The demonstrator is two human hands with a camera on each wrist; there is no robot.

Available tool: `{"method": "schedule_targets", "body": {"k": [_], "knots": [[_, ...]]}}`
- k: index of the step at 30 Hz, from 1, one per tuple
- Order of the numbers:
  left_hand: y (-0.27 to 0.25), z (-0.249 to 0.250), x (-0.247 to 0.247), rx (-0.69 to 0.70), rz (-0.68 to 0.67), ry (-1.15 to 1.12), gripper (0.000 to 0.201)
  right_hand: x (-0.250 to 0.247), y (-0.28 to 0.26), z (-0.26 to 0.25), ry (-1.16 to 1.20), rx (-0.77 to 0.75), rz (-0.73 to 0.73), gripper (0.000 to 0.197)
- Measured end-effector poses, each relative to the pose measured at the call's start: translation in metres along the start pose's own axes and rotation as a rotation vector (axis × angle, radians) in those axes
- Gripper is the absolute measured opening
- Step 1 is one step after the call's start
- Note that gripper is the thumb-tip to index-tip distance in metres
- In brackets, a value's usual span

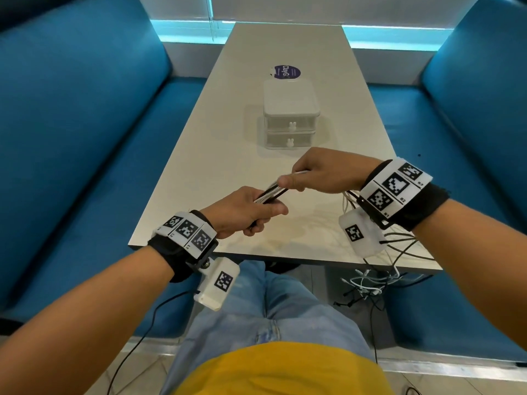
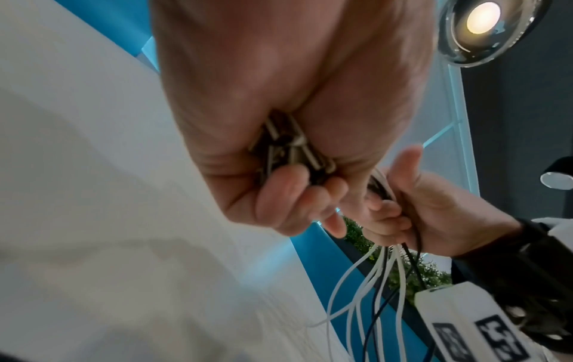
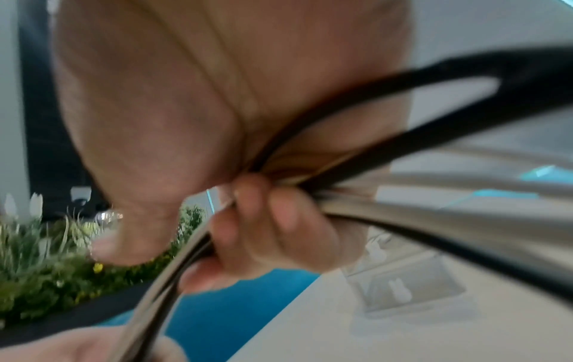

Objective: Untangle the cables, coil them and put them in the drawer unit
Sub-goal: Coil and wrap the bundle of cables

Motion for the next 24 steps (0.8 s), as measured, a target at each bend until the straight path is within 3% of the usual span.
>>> {"method": "schedule_targets", "body": {"k": [8, 12, 18, 24], "knots": [[0.001, 0.027, 0.009, 0.141, -0.008, -0.062, 0.022, -0.005, -0.011, -0.013, 0.51, -0.114, 0.318, 0.055], [0.005, 0.044, 0.021, 0.168, -0.041, -0.113, 0.034, -0.013, -0.015, -0.017, 0.734, -0.139, 0.431, 0.06], [0.011, 0.049, 0.029, 0.158, -0.038, -0.113, 0.035, -0.014, -0.014, -0.007, 0.913, -0.08, 0.501, 0.053], [0.013, 0.06, 0.036, 0.168, -0.049, -0.173, 0.021, -0.015, -0.017, -0.013, 1.003, -0.053, 0.549, 0.034]]}}
Point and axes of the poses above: each hand's wrist, its own y-axis towards the middle knuckle, its own x-axis out of the palm, z = x × y, the point moved 7 cm from there along y, towards the middle knuckle, and after that the axes turned 3 degrees about -x, right-handed, at the moved point
